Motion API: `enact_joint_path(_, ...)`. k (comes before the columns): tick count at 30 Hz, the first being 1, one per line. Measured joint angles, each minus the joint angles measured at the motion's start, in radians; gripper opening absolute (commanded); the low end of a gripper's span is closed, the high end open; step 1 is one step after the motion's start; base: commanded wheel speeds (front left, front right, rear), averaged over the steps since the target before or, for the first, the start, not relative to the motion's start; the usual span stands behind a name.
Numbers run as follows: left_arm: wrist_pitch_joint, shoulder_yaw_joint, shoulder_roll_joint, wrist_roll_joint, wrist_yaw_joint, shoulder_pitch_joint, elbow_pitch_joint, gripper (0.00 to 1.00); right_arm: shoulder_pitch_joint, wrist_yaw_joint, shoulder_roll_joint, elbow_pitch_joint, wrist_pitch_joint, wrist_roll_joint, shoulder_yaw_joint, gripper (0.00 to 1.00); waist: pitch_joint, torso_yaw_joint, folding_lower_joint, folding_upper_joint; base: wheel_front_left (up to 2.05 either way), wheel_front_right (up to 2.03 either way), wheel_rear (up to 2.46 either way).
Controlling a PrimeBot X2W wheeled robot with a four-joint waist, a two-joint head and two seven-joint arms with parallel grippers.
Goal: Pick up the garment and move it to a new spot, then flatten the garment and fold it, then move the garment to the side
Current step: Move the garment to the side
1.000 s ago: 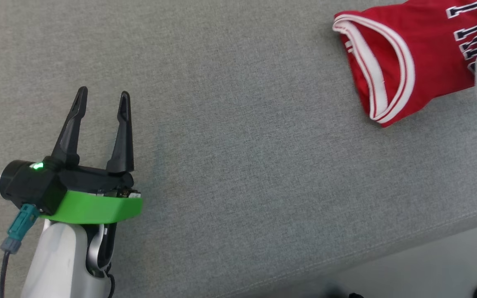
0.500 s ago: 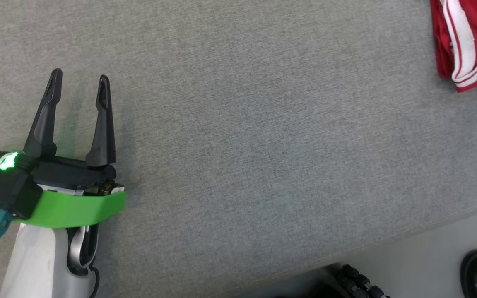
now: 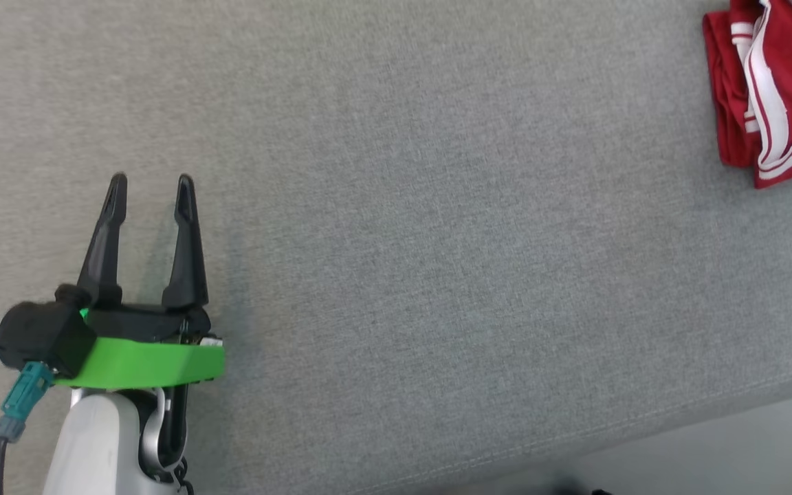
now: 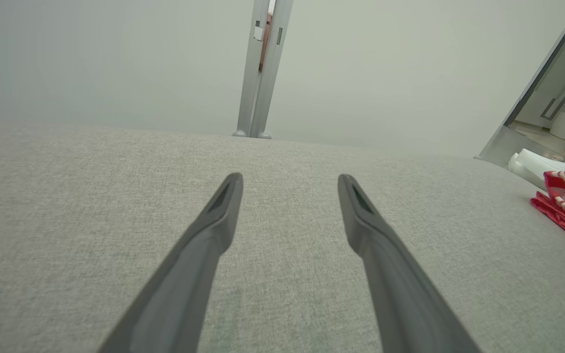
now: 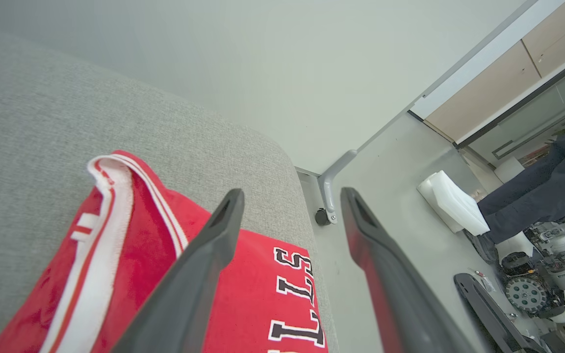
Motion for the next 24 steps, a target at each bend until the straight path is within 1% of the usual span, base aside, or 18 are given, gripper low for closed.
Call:
enact_joint_path(4, 0.000, 0.020, -0.015, 0.006, 0.000, 0.032, 0.046, 1.00, 0.114, 0.000, 0.047, -0.078, -0.031, 0.067, -0.005, 1.00, -0.068, 0.021, 0.0000, 0.0000, 0.00, 0.00, 0.00)
enact_joint_path(7, 0.000, 0.039, -0.027, 0.018, 0.000, 0.057, 0.086, 1.00, 0.217, 0.000, 0.090, -0.160, -0.042, 0.126, -0.021, 1.00, -0.124, 0.040, -0.0001, 0.0000, 0.00, 0.00, 0.00)
enact_joint_path(13, 0.000, 0.099, -0.041, 0.053, 0.001, 0.101, 0.148, 1.00, 0.395, 0.000, 0.191, -0.297, -0.028, 0.160, -0.017, 1.00, -0.238, 0.072, -0.0001, 0.0000, 0.00, 0.00, 0.00)
enact_joint_path(16, 0.000, 0.106, -0.045, 0.053, 0.002, 0.112, 0.179, 1.00, 0.471, 0.000, 0.250, -0.340, -0.020, 0.157, -0.016, 1.00, -0.287, 0.085, -0.0001, 0.0000, 0.00, 0.00, 0.00)
enact_joint_path(20, 0.000, 0.122, -0.048, 0.053, 0.002, 0.132, 0.228, 1.00, 0.546, 0.000, 0.339, -0.367, -0.016, 0.154, -0.007, 1.00, -0.347, 0.098, -0.0001, 0.0000, 0.00, 0.00, 0.00)
enact_joint_path(24, 0.000, 0.123, -0.050, 0.056, 0.002, 0.141, 0.266, 1.00, 0.599, 0.000, 0.394, -0.377, -0.030, 0.154, -0.002, 1.00, -0.395, 0.108, -0.0001, 0.0000, 0.00, 0.00, 0.00)
